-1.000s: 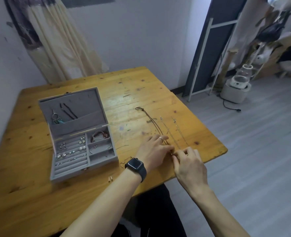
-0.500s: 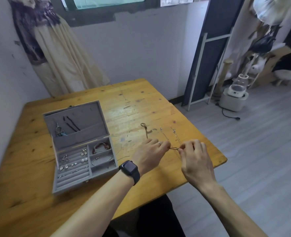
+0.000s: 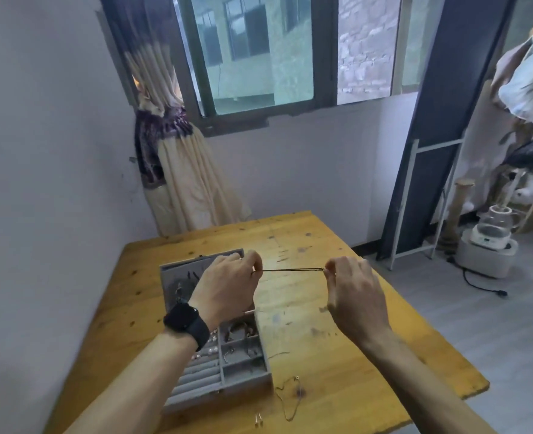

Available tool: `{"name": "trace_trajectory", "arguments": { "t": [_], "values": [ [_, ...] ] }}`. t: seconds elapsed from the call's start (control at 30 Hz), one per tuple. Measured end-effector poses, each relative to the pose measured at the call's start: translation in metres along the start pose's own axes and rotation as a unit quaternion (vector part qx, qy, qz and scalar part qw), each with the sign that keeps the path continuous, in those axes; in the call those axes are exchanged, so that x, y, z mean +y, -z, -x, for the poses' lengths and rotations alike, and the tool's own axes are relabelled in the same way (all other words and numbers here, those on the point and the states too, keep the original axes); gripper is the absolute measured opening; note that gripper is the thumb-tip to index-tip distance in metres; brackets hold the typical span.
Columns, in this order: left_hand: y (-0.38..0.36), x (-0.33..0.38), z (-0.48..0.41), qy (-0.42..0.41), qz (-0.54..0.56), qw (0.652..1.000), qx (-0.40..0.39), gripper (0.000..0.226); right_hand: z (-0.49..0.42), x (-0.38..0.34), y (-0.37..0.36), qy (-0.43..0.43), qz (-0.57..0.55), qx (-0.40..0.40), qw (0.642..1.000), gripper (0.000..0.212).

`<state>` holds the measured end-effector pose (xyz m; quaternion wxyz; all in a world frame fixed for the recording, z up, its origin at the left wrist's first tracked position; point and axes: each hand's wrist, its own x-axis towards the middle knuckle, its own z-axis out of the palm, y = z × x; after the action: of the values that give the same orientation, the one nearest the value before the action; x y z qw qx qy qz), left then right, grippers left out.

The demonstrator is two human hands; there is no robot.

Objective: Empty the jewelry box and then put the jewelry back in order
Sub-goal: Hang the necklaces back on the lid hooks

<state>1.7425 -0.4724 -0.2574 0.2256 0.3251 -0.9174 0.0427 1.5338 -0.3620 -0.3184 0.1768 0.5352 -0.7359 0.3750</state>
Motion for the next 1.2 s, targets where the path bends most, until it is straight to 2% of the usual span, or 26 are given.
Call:
{"name": "trace_trajectory", "arguments": {
  "t": [0.17, 0.33, 0.47, 0.63, 0.73, 0.83, 0.97, 1.2],
  "values": [
    [0.050, -0.057, 0.031, 0.154, 0.134, 0.979, 0.008, 0.004, -0.019, -0.026, -0.019, 0.020, -0.056, 0.010, 0.998, 0.004],
    [0.079, -0.093, 0.058, 0.245, 0.227, 0.938, -0.089, 0.009, -0.022, -0.056, -0.059, 0.057, -0.078, -0.049, 0.994, 0.002],
    [0.087, -0.122, 0.079, 0.296, 0.270, 0.912, -0.094, 0.013, -0.028, -0.077, -0.099, 0.033, -0.105, -0.103, 0.989, 0.005],
    [0.103, -0.150, 0.096, 0.325, 0.314, 0.881, -0.141, 0.021, -0.037, -0.092, -0.132, -0.030, -0.156, -0.149, 0.976, 0.009],
    [0.113, -0.169, 0.101, 0.347, 0.339, 0.869, -0.095, 0.027, -0.040, -0.103, -0.147, -0.059, -0.216, -0.183, 0.957, 0.006],
    [0.121, -0.178, 0.096, 0.342, 0.361, 0.867, -0.027, 0.030, -0.040, -0.112, -0.159, -0.039, -0.234, -0.200, 0.951, 0.007],
    [0.126, -0.180, 0.079, 0.318, 0.350, 0.879, 0.054, 0.019, -0.042, -0.124, -0.177, 0.033, -0.186, -0.214, 0.958, 0.010],
    [0.121, -0.171, 0.046, 0.267, 0.292, 0.918, 0.038, 0.014, -0.038, -0.137, -0.187, 0.103, -0.035, -0.282, 0.953, 0.026]
  ]
}}
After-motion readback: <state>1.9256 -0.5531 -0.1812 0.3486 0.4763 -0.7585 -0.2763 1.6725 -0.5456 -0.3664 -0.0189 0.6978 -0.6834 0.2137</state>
